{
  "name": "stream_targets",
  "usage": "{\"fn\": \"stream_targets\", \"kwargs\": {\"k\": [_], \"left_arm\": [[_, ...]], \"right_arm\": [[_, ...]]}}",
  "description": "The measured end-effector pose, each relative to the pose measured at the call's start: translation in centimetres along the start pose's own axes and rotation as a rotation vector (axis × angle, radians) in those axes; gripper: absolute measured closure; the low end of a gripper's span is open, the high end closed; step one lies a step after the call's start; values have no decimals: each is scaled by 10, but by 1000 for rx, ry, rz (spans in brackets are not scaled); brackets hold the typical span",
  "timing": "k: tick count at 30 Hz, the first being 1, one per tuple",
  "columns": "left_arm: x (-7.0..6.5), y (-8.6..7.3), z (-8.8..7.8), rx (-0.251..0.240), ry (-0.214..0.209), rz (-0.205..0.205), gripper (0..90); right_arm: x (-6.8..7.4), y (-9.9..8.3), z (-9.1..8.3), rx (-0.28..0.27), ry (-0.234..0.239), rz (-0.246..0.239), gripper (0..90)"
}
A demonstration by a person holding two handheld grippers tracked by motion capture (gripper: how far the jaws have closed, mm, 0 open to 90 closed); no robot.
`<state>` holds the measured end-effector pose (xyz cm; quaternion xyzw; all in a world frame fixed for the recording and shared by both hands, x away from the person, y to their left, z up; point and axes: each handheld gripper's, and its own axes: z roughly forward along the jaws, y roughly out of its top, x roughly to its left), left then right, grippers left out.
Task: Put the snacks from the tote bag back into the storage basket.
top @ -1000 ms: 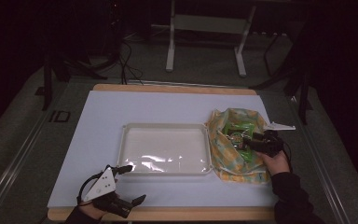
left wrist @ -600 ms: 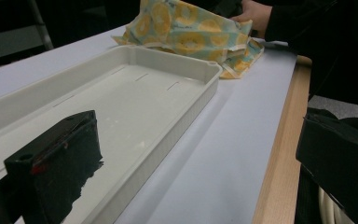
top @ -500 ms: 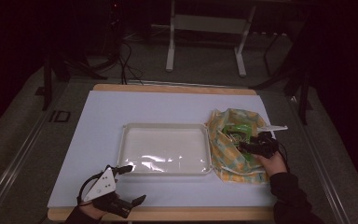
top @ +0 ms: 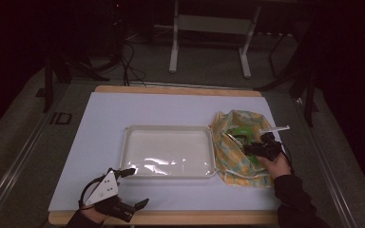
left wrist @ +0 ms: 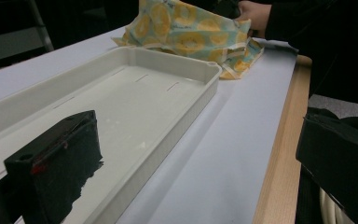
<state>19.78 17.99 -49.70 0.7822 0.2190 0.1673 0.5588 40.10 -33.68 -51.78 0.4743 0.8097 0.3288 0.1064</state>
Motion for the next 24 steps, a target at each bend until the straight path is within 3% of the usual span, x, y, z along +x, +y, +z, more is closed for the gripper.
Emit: {"fn": "stream_targets", "kwargs": {"k": [4,7,12,24], "left_arm": [[0,0,0,0,0,0,4],[0,0,0,1,0,1,3],[0,0,0,-1,1,-1,4],[0,0,0,-2,2,0,4]], "right_arm": [[7,2,-2,17,-57,-56,819],[12,3,-2,12,-90,-72,865],[12,2,-6,-31,-78,-33,887],[15,5,-31,-137,-75,5,891]]}}
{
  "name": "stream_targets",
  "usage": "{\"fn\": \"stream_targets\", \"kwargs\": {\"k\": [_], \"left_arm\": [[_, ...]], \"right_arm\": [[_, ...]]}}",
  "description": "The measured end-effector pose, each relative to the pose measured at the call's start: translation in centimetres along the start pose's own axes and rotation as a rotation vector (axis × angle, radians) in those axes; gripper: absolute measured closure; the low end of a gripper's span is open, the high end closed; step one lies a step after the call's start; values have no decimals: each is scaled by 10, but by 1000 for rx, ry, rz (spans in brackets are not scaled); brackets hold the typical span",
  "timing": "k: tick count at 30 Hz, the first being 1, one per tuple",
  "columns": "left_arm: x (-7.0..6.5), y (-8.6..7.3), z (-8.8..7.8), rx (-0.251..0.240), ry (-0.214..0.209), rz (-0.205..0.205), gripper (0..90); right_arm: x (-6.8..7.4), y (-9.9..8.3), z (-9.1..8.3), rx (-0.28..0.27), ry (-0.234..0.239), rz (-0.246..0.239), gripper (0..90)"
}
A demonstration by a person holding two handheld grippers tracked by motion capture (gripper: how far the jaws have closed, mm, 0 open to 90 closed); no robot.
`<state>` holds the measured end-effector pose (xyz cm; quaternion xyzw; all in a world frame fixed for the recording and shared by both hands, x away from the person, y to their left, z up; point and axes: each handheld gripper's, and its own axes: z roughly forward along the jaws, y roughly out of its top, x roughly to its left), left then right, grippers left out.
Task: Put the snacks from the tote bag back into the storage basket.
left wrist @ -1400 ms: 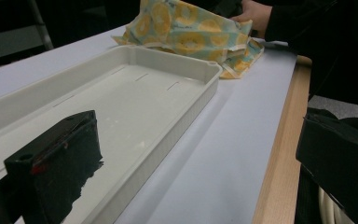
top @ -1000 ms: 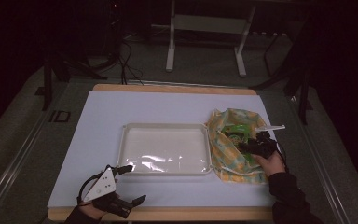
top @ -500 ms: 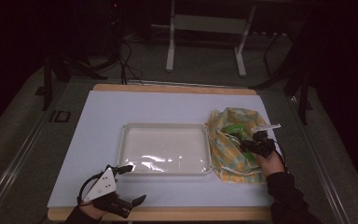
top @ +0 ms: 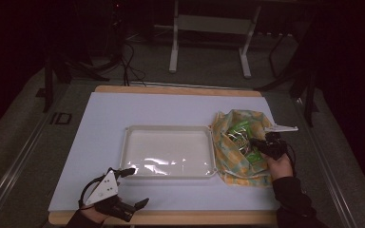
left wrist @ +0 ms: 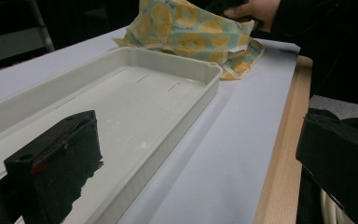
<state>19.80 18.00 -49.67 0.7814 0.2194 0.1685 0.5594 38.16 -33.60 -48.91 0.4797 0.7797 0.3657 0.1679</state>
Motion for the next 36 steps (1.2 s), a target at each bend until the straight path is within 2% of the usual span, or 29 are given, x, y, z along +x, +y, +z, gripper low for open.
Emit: {"fn": "stream_targets", "kwargs": {"k": [9,19,36], "left_arm": [[0,0,0,0,1,0,4],[0,0,0,0,0,1,4],[0,0,1,-1,-4,3,4]], "right_arm": [[0,0,-15,-54,-3,16,891],[-1,2,-38,-133,-29,58,892],[-1,3,-61,-189,-59,100,891]]}}
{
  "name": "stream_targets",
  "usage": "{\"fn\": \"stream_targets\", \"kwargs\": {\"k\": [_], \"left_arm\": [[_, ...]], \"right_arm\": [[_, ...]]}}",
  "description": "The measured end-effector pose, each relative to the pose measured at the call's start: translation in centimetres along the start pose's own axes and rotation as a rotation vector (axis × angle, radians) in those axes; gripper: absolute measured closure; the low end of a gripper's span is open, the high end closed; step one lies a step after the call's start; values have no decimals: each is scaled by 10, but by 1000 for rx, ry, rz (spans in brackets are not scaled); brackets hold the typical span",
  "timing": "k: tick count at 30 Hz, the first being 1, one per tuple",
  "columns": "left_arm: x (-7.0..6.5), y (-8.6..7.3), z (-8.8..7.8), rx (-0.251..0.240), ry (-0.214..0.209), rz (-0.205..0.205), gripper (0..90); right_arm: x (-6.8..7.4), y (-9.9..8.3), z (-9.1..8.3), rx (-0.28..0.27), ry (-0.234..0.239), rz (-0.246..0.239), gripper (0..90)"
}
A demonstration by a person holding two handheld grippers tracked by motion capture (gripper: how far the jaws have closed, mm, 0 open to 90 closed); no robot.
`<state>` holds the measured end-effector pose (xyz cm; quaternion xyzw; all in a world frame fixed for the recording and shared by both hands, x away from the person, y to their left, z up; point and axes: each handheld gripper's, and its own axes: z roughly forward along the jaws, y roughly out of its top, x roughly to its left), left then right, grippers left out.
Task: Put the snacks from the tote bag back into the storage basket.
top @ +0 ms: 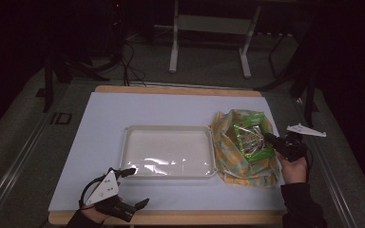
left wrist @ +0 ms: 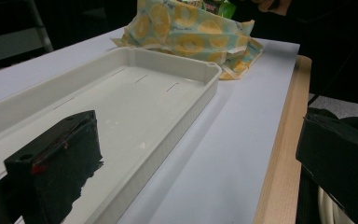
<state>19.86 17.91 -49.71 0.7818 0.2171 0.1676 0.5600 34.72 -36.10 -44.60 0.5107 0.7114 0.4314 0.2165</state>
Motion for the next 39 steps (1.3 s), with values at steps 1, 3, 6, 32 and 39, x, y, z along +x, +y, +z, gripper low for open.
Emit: {"fn": "stream_targets", "kwargs": {"k": [1,3,6,32,39], "left_arm": [[0,0,0,-1,0,0,3],[0,0,0,-1,0,-1,4],[1,0,1,-1,0,0,4],[1,1,2,-5,-5,5,3],[0,1,2,-6,-5,6,4]], "right_arm": [[0,0,-1,1,-2,4,891],[-1,0,-4,-8,-8,8,891],[-3,1,-7,-12,-18,19,892],[-5,24,-44,-110,-41,67,891],[-3,33,-50,-137,-45,75,891]]}}
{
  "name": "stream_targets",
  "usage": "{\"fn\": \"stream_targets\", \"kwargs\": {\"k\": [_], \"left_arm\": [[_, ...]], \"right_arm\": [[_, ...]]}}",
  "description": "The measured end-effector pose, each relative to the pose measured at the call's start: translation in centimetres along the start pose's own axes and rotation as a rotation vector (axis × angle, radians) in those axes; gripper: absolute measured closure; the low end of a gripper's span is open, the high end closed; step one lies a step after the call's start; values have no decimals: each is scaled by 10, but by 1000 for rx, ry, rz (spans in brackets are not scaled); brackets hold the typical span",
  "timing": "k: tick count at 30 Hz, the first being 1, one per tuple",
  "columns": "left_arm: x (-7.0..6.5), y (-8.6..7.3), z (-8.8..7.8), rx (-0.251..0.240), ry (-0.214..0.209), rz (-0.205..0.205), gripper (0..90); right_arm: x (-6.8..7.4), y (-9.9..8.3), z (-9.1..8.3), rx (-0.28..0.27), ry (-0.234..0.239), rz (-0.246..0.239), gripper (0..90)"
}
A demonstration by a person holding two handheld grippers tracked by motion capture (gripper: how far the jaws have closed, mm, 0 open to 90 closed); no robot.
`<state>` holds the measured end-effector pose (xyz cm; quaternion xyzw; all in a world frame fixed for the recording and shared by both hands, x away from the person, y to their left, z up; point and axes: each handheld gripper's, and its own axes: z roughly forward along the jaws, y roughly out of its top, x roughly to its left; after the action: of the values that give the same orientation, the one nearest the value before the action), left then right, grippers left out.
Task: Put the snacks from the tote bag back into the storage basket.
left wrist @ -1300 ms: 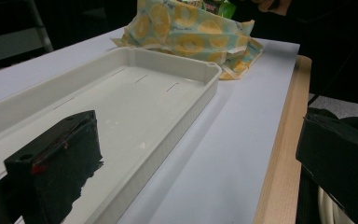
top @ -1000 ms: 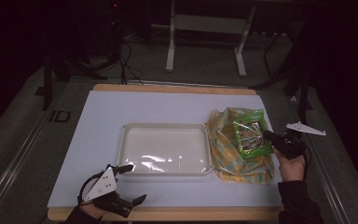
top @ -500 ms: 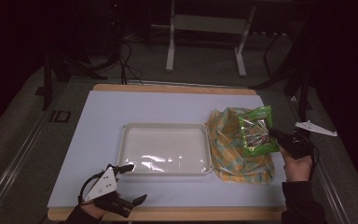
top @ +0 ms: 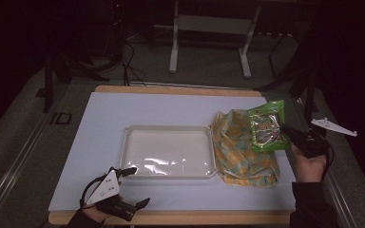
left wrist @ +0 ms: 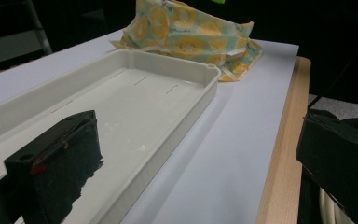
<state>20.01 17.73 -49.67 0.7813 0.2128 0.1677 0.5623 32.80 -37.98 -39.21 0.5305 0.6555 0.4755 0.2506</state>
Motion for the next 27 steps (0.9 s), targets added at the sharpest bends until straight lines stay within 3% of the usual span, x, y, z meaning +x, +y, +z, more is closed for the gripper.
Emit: {"fn": "stream_targets", "kwargs": {"k": [15,27], "left_arm": [[0,0,0,-1,1,-1,4],[0,0,0,-12,1,-1,4]], "right_arm": [[21,24,-6,-56,29,-6,891],[39,40,-6,-80,24,-4,890]]}}
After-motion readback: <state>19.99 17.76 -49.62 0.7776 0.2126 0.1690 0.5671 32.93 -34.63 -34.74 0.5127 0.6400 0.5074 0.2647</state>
